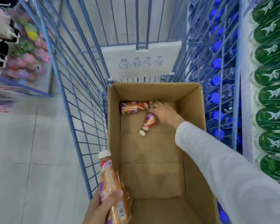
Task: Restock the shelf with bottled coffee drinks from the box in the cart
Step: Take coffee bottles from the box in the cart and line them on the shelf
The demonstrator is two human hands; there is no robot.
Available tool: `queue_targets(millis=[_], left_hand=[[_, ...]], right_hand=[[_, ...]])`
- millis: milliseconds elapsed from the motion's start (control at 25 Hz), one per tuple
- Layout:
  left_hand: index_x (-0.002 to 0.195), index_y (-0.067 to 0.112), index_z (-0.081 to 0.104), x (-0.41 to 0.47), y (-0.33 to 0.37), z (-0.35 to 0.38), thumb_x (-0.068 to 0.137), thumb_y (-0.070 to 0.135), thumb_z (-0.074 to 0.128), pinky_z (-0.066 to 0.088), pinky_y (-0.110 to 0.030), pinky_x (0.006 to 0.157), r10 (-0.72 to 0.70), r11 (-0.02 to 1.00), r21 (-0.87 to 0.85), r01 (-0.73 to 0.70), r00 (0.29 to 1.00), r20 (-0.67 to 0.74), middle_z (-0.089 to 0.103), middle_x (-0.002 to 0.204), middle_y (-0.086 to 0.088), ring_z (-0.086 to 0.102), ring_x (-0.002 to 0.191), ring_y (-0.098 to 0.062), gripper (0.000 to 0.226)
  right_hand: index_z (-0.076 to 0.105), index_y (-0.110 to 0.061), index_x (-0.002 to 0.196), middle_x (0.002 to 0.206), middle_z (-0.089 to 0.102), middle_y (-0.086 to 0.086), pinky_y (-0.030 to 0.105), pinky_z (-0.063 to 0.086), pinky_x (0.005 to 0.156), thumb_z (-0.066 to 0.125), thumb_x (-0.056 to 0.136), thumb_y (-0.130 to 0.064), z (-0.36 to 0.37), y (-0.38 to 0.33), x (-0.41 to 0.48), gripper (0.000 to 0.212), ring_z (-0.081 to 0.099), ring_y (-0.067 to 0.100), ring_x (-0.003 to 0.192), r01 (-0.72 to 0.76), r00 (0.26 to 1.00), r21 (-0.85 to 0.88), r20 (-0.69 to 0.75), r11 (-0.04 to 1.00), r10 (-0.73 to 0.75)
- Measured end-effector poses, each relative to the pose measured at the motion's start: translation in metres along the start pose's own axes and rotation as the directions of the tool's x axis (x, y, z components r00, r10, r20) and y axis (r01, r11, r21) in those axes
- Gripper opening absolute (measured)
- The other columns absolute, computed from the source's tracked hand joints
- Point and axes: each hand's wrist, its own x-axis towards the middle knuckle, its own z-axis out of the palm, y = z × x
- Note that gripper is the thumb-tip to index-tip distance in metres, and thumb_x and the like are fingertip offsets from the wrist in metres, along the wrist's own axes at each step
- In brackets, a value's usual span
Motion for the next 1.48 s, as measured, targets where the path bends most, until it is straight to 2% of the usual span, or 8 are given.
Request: queue_targets(millis=[160, 480, 560, 640, 840, 1120, 1400, 1480], left_hand=[[0.128, 0.022, 0.066, 0.000, -0.005, 0.007, 0.033, 0.037, 0.098, 0.046, -0.050, 0.108, -0.002, 1.000, 0.010, 0.002, 1.000, -0.009, 0.080, 0.102, 0.000, 0.070, 0.108, -0.031, 0.102], [0.122, 0.018, 0.063, -0.013, 0.001, 0.015, 0.045, 0.013, 0.092, 0.054, -0.049, 0.085, 0.005, 0.993, -0.116, -0.005, 1.000, -0.002, 0.076, 0.106, -0.015, 0.069, 0.102, -0.040, 0.083], [0.127, 0.020, 0.058, -0.033, 0.002, 0.017, 0.044, 0.015, 0.093, 0.055, -0.047, 0.081, 0.062, 0.992, -0.108, -0.062, 0.998, 0.000, 0.072, 0.112, -0.015, 0.068, 0.103, -0.039, 0.091], [0.132, 0.021, 0.055, -0.063, 0.003, 0.022, 0.049, 0.026, 0.089, 0.056, -0.046, 0.081, 0.120, 0.988, -0.093, -0.121, 0.993, -0.017, 0.070, 0.115, -0.013, 0.068, 0.104, -0.036, 0.090], [0.127, 0.025, 0.060, -0.128, -0.001, 0.033, 0.056, 0.037, 0.082, 0.061, -0.043, 0.074, 0.266, 0.963, -0.046, -0.266, 0.964, 0.005, 0.074, 0.110, -0.010, 0.074, 0.096, -0.029, 0.076], [0.120, 0.029, 0.066, -0.205, -0.006, 0.040, 0.052, 0.040, 0.094, 0.060, -0.036, 0.060, 0.496, 0.846, 0.108, -0.522, 0.845, 0.199, 0.079, 0.096, -0.002, 0.078, 0.082, -0.021, 0.075], [0.101, 0.043, 0.072, -0.267, -0.026, 0.022, 0.058, 0.054, 0.083, 0.057, -0.057, 0.068, 0.621, 0.639, 0.131, -0.758, 0.609, 0.494, 0.075, 0.090, -0.007, 0.067, 0.078, -0.028, 0.046], [0.094, 0.054, 0.070, -0.289, -0.042, 0.020, 0.055, 0.056, 0.082, 0.060, -0.040, 0.059, 0.607, 0.583, 0.128, -0.802, 0.536, 0.587, 0.077, 0.089, 0.007, 0.074, 0.077, -0.017, 0.041]], right_hand=[[0.036, -0.026, 0.155, 0.161, 0.020, 0.012, 0.048, 0.028, 0.119, 0.070, 0.092, -0.022, 0.026, -0.002, 0.017, 0.072, 0.028, 0.035, 0.145, -0.077, 0.996, 0.057, -0.045, 0.995, 0.080], [0.058, -0.019, 0.128, 0.123, 0.062, 0.007, 0.036, 0.047, 0.087, 0.072, 0.083, -0.056, 0.032, -0.020, -0.044, 0.060, 0.057, 0.025, 0.108, -0.290, 0.956, 0.343, 0.053, 0.893, 0.290], [0.061, -0.021, 0.120, 0.108, 0.068, 0.002, 0.028, 0.046, 0.067, 0.074, 0.081, -0.055, 0.033, -0.035, -0.090, 0.054, 0.063, 0.017, 0.088, -0.327, 0.935, 0.644, 0.116, 0.691, 0.335], [0.057, -0.016, 0.125, 0.103, 0.069, -0.002, 0.022, 0.051, 0.058, 0.079, 0.078, -0.050, 0.031, -0.060, -0.144, 0.061, 0.070, 0.014, 0.081, -0.276, 0.920, 0.924, 0.174, 0.264, 0.352], [0.050, -0.022, 0.128, 0.118, 0.069, 0.002, 0.036, 0.059, 0.083, 0.083, 0.060, -0.062, -0.005, -0.129, -0.279, 0.086, 0.073, 0.016, 0.098, -0.056, 0.919, 0.966, 0.149, -0.253, 0.365], [0.062, -0.026, 0.122, 0.109, 0.076, -0.002, 0.027, 0.059, 0.077, 0.080, 0.079, -0.043, -0.072, -0.183, -0.429, 0.050, 0.073, 0.011, 0.097, 0.258, 0.895, 0.910, -0.099, -0.323, 0.435], [0.058, -0.026, 0.135, 0.122, 0.073, -0.002, 0.032, 0.059, 0.089, 0.078, 0.087, -0.034, -0.065, -0.250, -0.534, 0.052, 0.070, 0.015, 0.109, 0.464, 0.710, 0.853, -0.195, -0.240, 0.677], [0.063, -0.034, 0.123, 0.111, 0.076, -0.008, 0.026, 0.060, 0.076, 0.080, 0.082, -0.039, -0.053, -0.278, -0.569, 0.044, 0.073, 0.013, 0.100, 0.529, 0.641, 0.815, -0.200, -0.238, 0.741]])
